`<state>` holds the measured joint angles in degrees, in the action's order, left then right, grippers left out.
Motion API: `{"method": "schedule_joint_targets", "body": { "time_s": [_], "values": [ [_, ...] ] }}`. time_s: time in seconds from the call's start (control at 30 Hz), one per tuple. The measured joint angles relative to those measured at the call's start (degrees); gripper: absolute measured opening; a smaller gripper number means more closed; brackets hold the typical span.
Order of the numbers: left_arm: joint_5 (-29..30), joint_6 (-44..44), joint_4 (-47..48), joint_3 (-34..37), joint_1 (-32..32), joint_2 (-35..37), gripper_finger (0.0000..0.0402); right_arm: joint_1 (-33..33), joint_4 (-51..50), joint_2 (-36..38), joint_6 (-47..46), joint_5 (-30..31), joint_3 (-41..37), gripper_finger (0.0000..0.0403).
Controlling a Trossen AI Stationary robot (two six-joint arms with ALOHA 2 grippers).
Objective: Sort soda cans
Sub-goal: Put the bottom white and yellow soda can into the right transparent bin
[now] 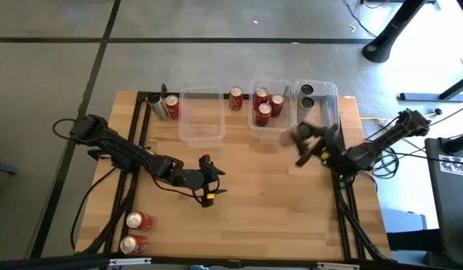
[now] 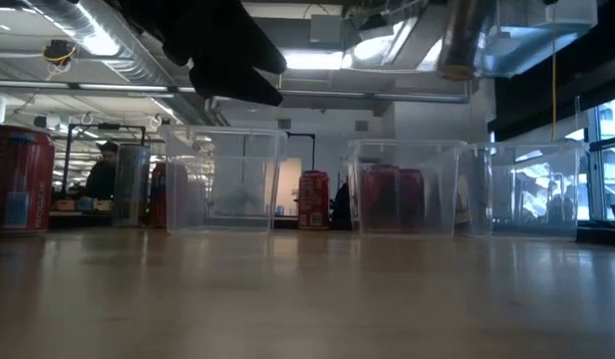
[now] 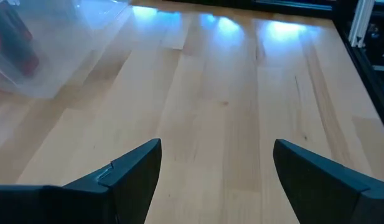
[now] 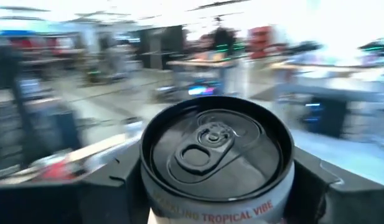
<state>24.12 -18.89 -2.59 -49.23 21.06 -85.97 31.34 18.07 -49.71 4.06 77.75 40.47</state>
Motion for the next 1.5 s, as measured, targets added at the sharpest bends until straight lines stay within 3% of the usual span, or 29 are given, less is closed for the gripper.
{"method": "schedule_joint_targets", "body": {
  "time_s": [0.13,0.33,0.83,1.27,1.5],
  "values": [
    [0.0,0.9,0.0,0.0,-0.1,0.0,0.0298,-4.0,-5.2,4.2,2.0,6.7,0.0,0.0244],
    [0.0,0.9,0.0,0.0,-0.5,0.1,0.0298,-12.6,-12.8,6.4,-2.1,7.0,0.0,0.0244],
    [0.0,0.9,0.1,0.0,-0.3,0.1,0.0298,-34.6,-40.0,2.3,-30.6,-5.0,-0.1,0.0244],
    [0.1,-0.2,0.2,0.0,-0.2,0.1,0.0298,-45.1,-41.9,-6.9,-46.9,-16.9,-4.9,0.0244],
    [0.0,0.0,0.2,0.0,0.0,0.1,0.0298,-46.9,-34.0,-8.1,-53.7,-18.6,-13.1,0.0244]
  ]
}}
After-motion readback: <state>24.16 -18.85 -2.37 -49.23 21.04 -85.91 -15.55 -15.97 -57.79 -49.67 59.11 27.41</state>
